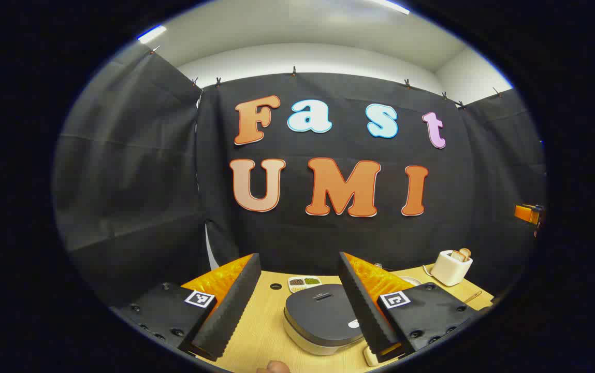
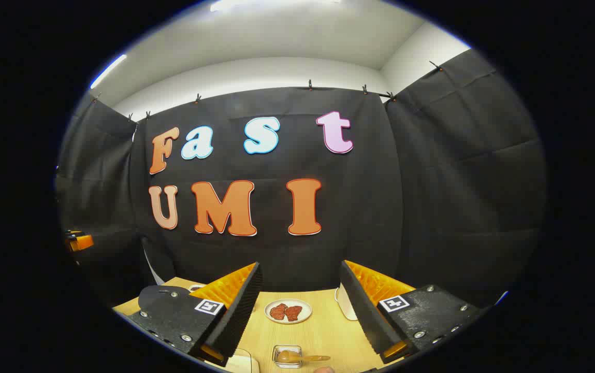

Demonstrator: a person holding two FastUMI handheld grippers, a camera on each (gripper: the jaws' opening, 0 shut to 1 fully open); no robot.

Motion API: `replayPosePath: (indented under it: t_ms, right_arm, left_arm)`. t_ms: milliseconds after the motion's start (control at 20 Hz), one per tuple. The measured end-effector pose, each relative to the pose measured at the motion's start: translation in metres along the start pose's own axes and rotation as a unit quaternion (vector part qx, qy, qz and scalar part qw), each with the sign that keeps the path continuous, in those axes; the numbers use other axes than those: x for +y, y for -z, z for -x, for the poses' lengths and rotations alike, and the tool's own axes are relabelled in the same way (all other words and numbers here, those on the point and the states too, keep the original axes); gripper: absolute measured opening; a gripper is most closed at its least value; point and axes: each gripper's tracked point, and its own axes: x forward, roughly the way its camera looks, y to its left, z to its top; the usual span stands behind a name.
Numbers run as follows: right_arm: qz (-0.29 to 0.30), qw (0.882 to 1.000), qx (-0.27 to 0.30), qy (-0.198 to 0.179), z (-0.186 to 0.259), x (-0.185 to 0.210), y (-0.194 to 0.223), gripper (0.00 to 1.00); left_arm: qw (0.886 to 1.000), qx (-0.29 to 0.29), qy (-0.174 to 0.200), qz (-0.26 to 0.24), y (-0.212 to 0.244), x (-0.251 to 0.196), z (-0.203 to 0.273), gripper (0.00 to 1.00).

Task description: Close the left gripper, press the button to open the rice cooker; take a wooden spoon from the chopstick holder with the right hand, scoop a spoonful of rice and pour it into the rice cooker, then put the wooden spoon back into the chopstick holder.

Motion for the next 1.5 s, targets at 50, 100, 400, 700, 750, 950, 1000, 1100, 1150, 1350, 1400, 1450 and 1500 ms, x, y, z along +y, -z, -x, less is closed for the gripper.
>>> replayPosePath:
  t_ms: [50, 100, 400, 700, 750, 950, 1000, 1100, 1150, 1350, 1400, 1450, 1500]
  right_arm:
    - [-0.001, 1.0, 0.001, -0.002, 0.001, 0.0, 0.0, 0.94]
    - [0.0, 1.0, 0.0, -0.003, 0.0, 0.001, 0.0, 0.94]
    - [-0.01, 1.0, 0.009, -0.007, -0.005, 0.001, 0.007, 0.94]
    - [0.001, 1.0, 0.011, -0.002, -0.007, -0.001, 0.011, 0.94]
    - [0.0, 1.0, 0.012, -0.004, -0.008, 0.001, 0.011, 0.94]
    - [0.001, 1.0, 0.015, -0.001, -0.01, -0.001, 0.015, 0.94]
    - [0.005, 1.0, 0.015, 0.001, -0.01, -0.002, 0.016, 0.94]
    - [0.007, 1.0, 0.014, 0.001, -0.01, -0.001, 0.016, 0.94]
    - [0.004, 1.0, 0.015, -0.001, -0.01, 0.0, 0.016, 0.94]
    - [0.001, 1.0, 0.02, -0.002, -0.012, -0.001, 0.021, 0.94]
    - [0.0, 1.0, 0.021, -0.002, -0.012, -0.001, 0.022, 0.94]
    - [-0.002, 1.0, 0.022, -0.003, -0.012, -0.001, 0.023, 0.94]
    - [-0.004, 1.0, 0.022, -0.004, -0.012, -0.001, 0.023, 0.94]
  left_arm:
    - [1.0, -0.002, 0.0, -0.002, 0.001, 0.0, -0.001, 1.0]
    - [1.0, -0.004, 0.001, -0.002, 0.0, -0.001, -0.001, 1.0]
    - [1.0, -0.007, -0.006, -0.013, 0.0, -0.002, -0.004, 1.0]
    - [1.0, -0.014, -0.004, -0.008, -0.002, -0.001, 0.0, 1.0]
    - [1.0, -0.015, -0.005, -0.007, -0.002, -0.001, 0.0, 1.0]
    - [1.0, -0.014, -0.007, -0.005, 0.001, 0.001, -0.001, 1.0]
    - [1.0, -0.014, -0.007, -0.005, 0.001, 0.001, -0.002, 1.0]
    - [1.0, -0.011, -0.002, -0.001, 0.004, -0.002, -0.001, 1.0]
    - [1.0, -0.01, 0.0, 0.003, 0.004, -0.003, -0.002, 1.0]
    - [1.0, -0.015, 0.002, -0.004, 0.004, -0.006, -0.003, 1.0]
    - [1.0, -0.018, 0.003, -0.007, 0.002, -0.009, -0.002, 1.0]
    - [1.0, -0.019, 0.006, -0.01, 0.002, -0.012, -0.002, 1.0]
    - [1.0, -0.02, 0.013, -0.011, 0.001, -0.017, -0.002, 0.89]
